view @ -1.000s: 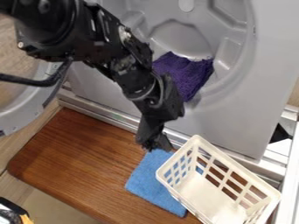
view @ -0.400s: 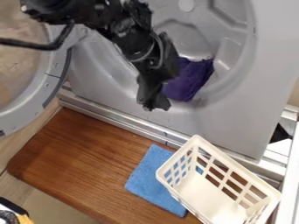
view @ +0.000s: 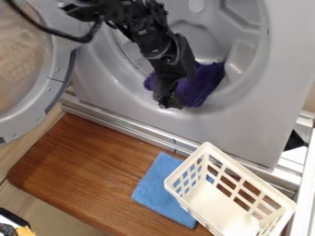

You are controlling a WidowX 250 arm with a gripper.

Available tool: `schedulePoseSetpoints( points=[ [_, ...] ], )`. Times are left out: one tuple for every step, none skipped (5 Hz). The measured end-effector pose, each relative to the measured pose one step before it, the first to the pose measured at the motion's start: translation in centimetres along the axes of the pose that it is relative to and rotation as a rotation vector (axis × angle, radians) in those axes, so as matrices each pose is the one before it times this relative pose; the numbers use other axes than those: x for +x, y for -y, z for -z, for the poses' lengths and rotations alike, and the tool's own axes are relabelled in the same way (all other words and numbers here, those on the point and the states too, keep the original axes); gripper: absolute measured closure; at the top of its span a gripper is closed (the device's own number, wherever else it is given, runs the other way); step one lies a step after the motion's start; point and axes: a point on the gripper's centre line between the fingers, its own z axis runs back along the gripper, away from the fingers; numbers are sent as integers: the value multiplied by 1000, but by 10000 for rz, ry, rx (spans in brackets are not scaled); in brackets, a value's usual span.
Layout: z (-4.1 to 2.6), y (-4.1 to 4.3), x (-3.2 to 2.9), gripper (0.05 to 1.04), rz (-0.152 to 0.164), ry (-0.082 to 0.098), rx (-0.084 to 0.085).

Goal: Picked the purple cloth

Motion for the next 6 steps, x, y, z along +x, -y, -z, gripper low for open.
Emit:
schedulePoseSetpoints(
  points=[
    [1611,-224,-861,136,202,104,-362],
    [141,-73,-417,416,25,-239,84],
    [231,513,493,686,121,96,-92],
    [-30,746,139,834,-31,92,-210],
    [-611,646,272,870,-103,94,14],
    [-1559,825,861,870,145,143,27]
  ],
)
